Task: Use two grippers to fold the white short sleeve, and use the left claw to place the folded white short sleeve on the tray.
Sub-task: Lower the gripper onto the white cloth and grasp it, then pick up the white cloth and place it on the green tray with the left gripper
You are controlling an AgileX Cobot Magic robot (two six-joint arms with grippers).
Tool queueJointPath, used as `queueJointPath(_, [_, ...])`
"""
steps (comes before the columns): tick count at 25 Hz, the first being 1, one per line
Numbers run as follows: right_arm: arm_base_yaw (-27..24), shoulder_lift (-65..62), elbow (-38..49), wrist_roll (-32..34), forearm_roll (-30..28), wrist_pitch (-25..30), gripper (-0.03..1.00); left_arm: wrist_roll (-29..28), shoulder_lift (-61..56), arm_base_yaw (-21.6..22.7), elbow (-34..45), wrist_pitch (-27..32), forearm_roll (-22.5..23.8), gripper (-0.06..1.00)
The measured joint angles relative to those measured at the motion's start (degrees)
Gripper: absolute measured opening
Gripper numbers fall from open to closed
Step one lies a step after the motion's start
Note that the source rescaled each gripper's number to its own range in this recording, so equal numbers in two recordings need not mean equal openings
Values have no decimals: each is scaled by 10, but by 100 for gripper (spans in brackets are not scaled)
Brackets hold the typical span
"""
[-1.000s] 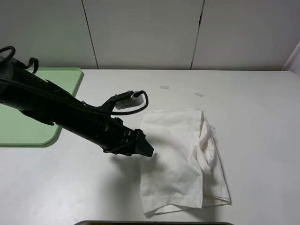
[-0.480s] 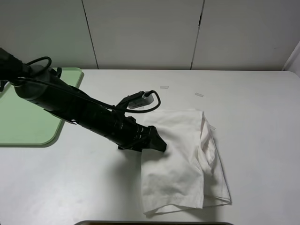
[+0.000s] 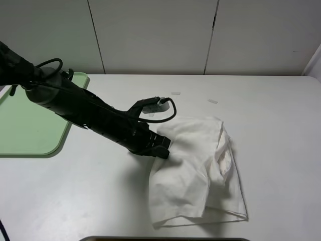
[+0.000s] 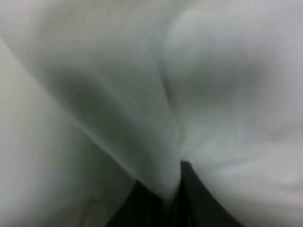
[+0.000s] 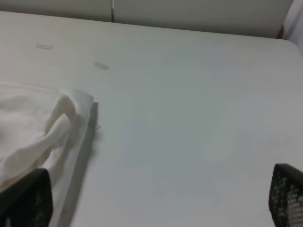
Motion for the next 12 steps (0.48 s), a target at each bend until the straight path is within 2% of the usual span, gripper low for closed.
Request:
queueJointPath(4, [0, 0, 0, 0, 0, 0, 100, 1, -9, -1, -11, -12, 46, 5])
queueJointPath(5, [0, 0, 0, 0, 0, 0, 100, 1, -15, 0, -16, -19, 70, 5])
queueJointPath(7, [0, 0, 0, 0, 0, 0, 100, -1, -52, 13, -36, -29, 186, 5])
queueJointPath(8, [0, 0, 0, 0, 0, 0, 100, -7, -64, 19, -41, -30, 224, 5])
queueJointPath(9, [0, 0, 0, 0, 0, 0, 100, -7, -64, 19, -41, -30, 224, 5])
queueJointPath(12, [0, 0, 0, 0, 0, 0, 100, -36, -92, 39, -52, -37, 348, 5])
